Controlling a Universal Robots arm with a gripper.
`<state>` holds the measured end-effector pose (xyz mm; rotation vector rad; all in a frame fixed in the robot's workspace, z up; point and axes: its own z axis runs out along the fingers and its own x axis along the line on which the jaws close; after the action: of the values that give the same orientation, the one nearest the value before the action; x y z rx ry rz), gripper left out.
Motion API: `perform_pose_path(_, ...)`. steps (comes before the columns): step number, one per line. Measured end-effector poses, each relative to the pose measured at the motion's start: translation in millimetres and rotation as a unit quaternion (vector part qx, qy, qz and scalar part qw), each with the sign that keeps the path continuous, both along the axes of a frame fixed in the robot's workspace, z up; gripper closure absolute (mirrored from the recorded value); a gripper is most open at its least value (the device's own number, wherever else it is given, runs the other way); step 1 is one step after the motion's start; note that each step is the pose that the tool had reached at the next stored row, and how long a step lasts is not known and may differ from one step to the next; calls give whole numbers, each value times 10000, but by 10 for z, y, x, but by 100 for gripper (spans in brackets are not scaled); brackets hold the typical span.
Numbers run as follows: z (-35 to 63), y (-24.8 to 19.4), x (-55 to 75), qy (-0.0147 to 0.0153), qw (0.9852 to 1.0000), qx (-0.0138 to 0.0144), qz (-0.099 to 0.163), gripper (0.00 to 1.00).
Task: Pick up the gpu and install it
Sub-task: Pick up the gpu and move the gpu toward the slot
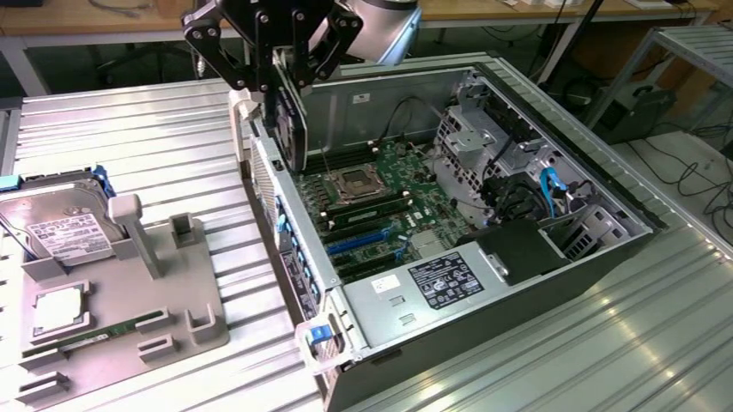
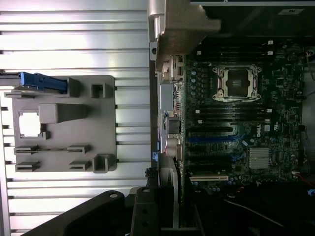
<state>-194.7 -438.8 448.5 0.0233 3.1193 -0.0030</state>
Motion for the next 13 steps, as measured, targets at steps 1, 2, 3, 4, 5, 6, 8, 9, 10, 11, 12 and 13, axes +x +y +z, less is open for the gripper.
perform_pose_path(1, 1, 0, 9, 0, 10000, -1, 0, 72)
perform_pose_path(2, 0, 0, 25, 0, 10000, -1, 0, 72)
perform_pose_path(3, 0, 0, 35, 0, 10000, -1, 0, 72)
perform_pose_path(4, 0, 0, 46, 0, 10000, -1, 0, 72)
perform_pose_path(5, 0, 0, 72, 0, 10000, -2, 0, 72)
perform_pose_path(6, 0, 0, 83, 0, 10000, -3, 0, 72)
perform_pose_path(8, 0, 0, 102, 0, 10000, -3, 0, 72)
perform_pose_path(9, 1, 0, 112, 0, 10000, -4, 0, 72)
perform_pose_path(10, 0, 0, 123, 0, 10000, -4, 0, 72)
perform_pose_path(11, 0, 0, 134, 0, 10000, -5, 0, 72)
perform_pose_path(12, 0, 0, 145, 0, 10000, -5, 0, 72)
perform_pose_path(13, 0, 0, 157, 0, 10000, -5, 0, 72)
